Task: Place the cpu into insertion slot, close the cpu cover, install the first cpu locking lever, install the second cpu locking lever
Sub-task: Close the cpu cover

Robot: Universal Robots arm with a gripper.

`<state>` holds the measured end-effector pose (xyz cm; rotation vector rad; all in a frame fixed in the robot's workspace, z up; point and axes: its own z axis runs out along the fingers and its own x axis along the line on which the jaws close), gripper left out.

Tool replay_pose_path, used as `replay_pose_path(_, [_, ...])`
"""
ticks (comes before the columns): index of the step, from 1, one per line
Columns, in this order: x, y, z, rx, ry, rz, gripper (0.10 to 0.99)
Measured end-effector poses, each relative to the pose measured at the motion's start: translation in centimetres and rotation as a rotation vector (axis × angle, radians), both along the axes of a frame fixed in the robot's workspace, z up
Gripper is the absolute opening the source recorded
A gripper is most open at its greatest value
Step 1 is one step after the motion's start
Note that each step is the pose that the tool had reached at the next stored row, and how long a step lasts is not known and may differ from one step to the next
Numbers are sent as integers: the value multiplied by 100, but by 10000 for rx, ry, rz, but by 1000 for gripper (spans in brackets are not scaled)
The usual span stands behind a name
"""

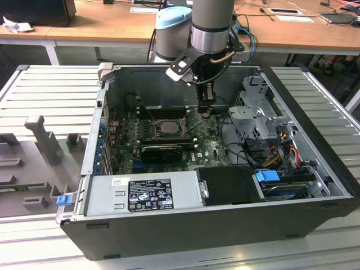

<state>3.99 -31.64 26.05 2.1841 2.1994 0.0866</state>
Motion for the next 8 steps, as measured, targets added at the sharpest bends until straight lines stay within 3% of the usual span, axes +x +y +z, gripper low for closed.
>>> replay_pose_path(8, [62, 0, 0, -1, 2, -1, 106])
